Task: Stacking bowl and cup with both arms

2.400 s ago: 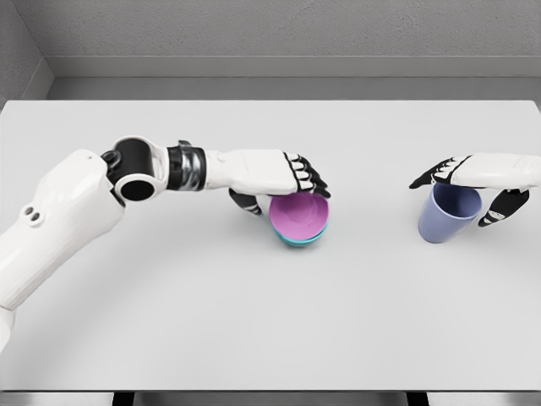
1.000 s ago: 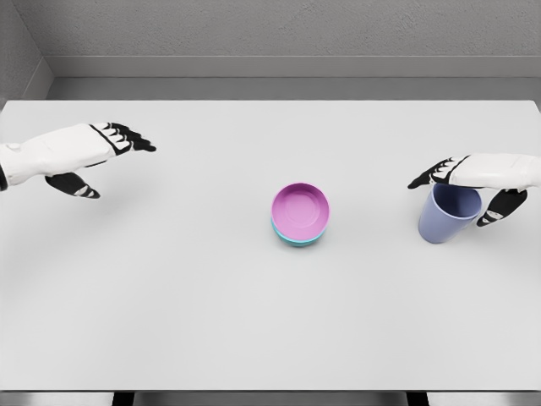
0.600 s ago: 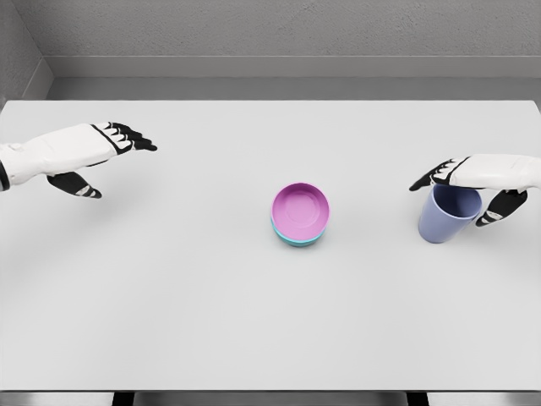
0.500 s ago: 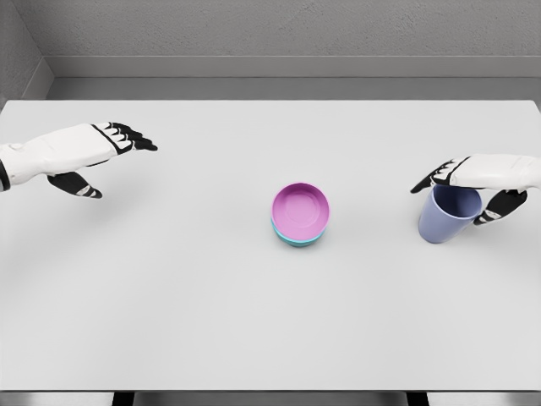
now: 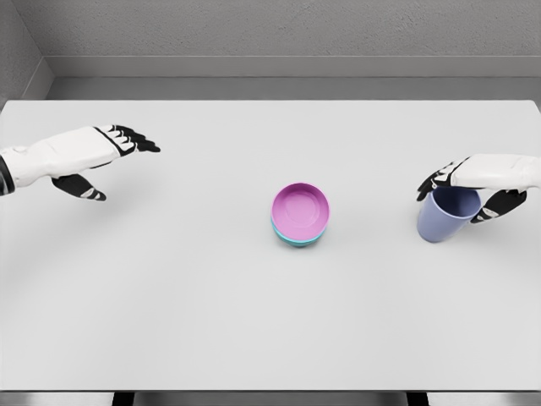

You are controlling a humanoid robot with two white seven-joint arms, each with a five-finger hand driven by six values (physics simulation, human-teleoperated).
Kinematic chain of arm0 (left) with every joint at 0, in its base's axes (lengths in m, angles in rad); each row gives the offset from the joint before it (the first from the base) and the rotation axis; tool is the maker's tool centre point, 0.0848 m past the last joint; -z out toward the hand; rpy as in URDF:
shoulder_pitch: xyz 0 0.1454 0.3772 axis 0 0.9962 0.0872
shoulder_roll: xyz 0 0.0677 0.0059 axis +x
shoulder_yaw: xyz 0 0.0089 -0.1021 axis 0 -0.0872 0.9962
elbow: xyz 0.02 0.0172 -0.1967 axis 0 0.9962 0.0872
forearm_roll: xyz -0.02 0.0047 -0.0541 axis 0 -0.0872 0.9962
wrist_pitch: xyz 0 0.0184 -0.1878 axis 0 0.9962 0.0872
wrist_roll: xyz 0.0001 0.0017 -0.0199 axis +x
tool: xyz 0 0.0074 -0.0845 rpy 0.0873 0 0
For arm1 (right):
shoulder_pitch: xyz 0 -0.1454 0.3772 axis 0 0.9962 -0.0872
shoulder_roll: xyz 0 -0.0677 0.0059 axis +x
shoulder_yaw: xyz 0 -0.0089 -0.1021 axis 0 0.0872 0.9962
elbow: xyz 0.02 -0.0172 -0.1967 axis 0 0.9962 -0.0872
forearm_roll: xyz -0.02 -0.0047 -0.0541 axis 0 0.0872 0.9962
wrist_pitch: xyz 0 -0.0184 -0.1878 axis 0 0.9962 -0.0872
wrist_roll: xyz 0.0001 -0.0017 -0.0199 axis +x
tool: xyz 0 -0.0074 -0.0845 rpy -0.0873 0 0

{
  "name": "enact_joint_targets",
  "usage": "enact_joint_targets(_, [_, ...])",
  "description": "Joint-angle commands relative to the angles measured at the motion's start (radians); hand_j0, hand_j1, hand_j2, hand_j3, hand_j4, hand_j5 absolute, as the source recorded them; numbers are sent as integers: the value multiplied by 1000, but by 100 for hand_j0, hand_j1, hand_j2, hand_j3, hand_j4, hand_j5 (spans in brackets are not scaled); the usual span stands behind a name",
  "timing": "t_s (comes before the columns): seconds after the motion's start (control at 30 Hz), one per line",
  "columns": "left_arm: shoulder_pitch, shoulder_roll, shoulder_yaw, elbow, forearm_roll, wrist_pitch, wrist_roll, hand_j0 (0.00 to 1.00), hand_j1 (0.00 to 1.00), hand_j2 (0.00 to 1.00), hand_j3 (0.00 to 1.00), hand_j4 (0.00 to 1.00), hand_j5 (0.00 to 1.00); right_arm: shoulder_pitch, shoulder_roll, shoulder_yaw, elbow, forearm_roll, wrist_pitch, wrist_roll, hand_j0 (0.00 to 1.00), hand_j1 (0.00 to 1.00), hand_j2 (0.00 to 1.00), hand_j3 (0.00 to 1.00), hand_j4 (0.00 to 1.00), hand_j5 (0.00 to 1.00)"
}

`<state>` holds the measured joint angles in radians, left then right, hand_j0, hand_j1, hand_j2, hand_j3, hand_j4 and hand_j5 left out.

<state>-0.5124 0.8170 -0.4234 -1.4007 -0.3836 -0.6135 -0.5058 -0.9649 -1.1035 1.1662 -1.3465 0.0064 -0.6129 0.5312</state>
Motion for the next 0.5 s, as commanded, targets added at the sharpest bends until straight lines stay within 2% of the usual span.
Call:
enact_joint_targets(0.0, [3, -4, 15, 0, 18, 3, 1, 100, 100, 100, 100, 100, 100, 0, -1, -2, 0, -5, 2, 0, 77, 77, 77, 77, 77, 77])
enact_joint_targets(0.47, [8, -29, 28, 0, 15, 3, 1, 100, 100, 100, 100, 100, 100, -15, -10, -3, -10, -5, 2, -3, 71, 71, 71, 71, 71, 71])
